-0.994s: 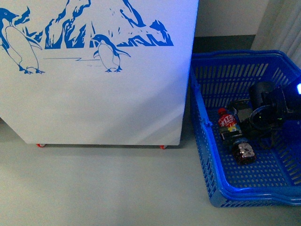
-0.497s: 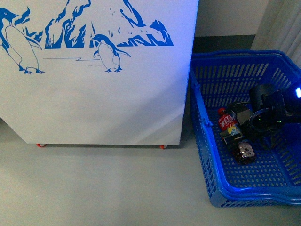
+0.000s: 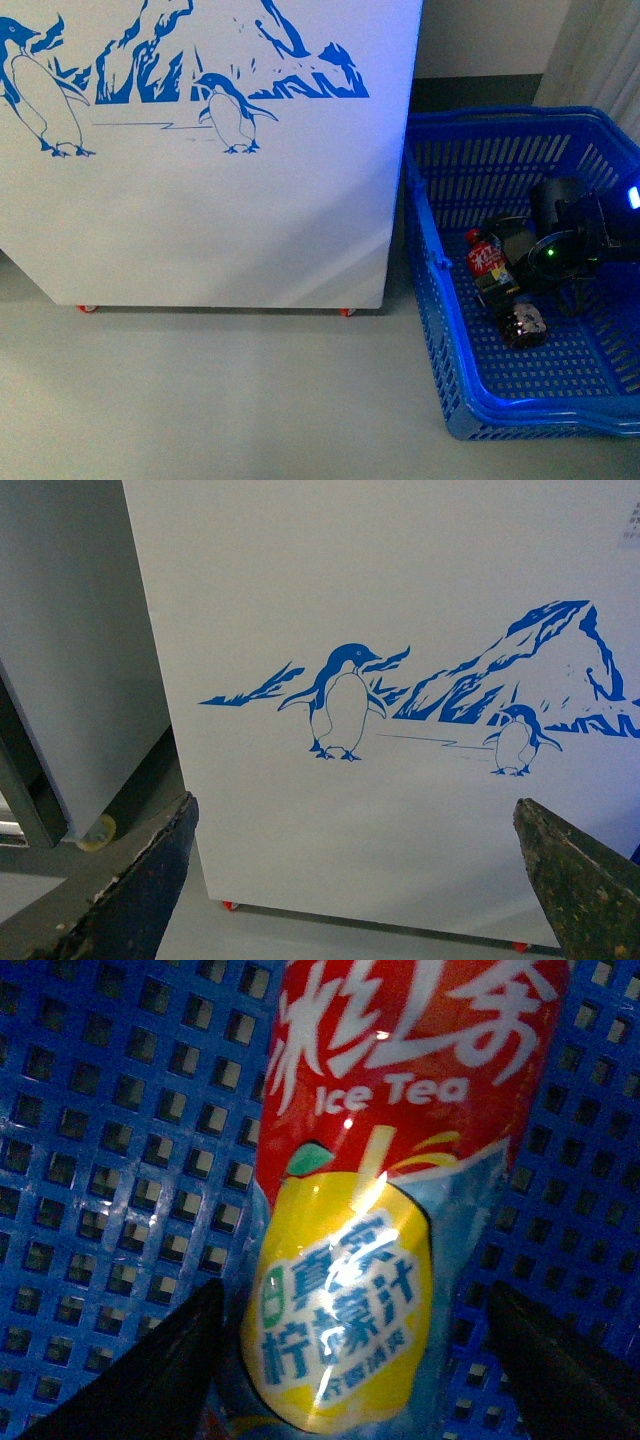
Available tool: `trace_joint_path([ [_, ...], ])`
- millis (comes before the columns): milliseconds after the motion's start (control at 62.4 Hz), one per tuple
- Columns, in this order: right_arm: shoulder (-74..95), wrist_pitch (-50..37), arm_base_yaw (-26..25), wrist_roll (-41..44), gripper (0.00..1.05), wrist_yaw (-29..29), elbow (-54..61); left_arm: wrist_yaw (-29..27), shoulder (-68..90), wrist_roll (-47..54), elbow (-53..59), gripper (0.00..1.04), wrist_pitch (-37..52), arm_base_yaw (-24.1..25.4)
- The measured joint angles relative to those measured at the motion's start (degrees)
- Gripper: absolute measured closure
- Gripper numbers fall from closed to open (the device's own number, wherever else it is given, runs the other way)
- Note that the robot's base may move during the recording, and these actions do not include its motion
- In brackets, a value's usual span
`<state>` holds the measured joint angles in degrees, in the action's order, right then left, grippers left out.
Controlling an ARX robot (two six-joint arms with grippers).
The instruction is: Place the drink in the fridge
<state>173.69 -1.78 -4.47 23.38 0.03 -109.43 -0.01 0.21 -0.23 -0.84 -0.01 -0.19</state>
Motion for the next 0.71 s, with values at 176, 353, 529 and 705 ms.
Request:
trace_joint_path([
  [176, 0.0, -0.5, -0.2, -0.3, 0.63, 0.6, 0.0, 0.0, 0.0, 0.0, 0.0, 0.08, 0.0, 0.0],
  [353, -0.4, -1.3, -0.2, -0.9, 0.72, 0.3, 0.7, 0.0, 0.0, 0.0, 0.0, 0.08, 0.0, 0.0],
  [529, -2.3, -2.7, -0.1, -1.5, 0.74, -0.1, 3.5, 0.0, 0.0, 0.0, 0.0, 0.08, 0.0, 0.0],
  [705, -5.9, -4.5, -0.1, -2.4, 0.74, -1.0, 7.7, 0.0, 0.0, 0.0, 0.0, 0.08, 0.0, 0.0],
])
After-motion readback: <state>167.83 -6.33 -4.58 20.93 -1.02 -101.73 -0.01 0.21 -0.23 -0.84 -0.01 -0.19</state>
